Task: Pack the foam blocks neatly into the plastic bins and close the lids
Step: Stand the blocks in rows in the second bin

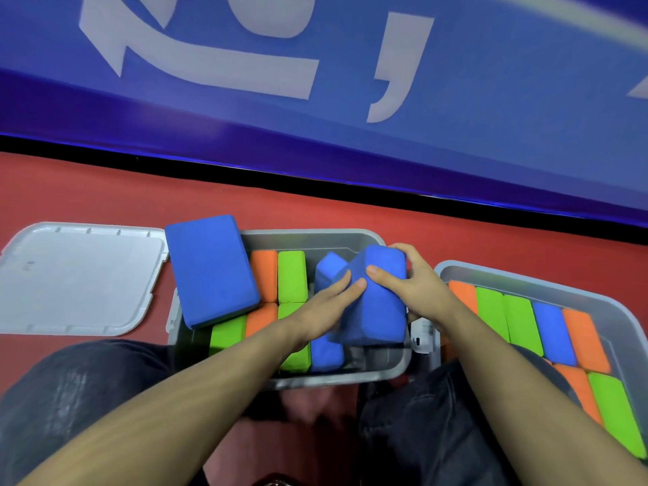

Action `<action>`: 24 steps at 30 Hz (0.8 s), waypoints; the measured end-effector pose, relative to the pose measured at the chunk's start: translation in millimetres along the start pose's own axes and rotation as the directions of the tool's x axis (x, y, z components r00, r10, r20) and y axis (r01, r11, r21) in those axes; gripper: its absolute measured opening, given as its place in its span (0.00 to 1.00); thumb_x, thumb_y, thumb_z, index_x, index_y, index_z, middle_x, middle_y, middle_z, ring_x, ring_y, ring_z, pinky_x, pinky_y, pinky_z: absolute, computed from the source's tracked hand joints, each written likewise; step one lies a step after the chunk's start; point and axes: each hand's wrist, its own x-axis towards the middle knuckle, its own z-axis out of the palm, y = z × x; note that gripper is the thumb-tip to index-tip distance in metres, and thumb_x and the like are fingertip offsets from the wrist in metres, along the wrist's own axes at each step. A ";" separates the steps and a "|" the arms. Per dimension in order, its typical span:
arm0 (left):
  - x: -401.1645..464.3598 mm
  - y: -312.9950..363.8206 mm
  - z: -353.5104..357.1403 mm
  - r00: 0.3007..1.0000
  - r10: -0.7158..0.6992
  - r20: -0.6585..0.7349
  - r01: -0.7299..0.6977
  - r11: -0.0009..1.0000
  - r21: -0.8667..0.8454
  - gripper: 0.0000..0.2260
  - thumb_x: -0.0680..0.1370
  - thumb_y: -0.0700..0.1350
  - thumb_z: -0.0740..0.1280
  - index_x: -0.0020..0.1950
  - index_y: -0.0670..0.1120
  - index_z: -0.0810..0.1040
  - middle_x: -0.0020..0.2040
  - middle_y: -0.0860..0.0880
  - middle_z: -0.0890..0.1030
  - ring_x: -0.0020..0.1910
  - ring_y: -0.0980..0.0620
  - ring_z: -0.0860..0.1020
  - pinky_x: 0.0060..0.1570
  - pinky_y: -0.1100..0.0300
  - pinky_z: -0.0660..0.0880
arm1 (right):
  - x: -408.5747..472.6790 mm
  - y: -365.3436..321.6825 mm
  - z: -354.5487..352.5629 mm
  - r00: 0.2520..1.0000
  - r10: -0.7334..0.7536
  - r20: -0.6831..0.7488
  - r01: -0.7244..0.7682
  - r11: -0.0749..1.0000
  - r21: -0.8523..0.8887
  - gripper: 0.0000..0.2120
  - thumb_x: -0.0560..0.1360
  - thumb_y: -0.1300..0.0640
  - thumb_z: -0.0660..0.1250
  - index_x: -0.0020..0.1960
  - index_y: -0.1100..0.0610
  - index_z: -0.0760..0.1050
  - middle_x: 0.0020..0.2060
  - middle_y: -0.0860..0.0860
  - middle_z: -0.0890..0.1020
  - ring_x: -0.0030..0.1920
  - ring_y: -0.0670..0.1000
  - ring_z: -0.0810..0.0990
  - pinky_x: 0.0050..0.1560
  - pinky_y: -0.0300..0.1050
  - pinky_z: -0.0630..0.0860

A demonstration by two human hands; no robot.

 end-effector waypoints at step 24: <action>34.2 -36.1 -33.5 0.981 -0.071 -0.178 0.096 0.987 0.132 0.25 0.81 0.52 0.68 0.76 0.44 0.70 0.70 0.48 0.76 0.66 0.51 0.75 0.67 0.59 0.69 | 15.4 7.1 -4.2 0.988 0.148 0.050 -0.126 0.945 -0.303 0.28 0.70 0.41 0.77 0.64 0.43 0.67 0.52 0.49 0.80 0.46 0.57 0.85 0.35 0.65 0.83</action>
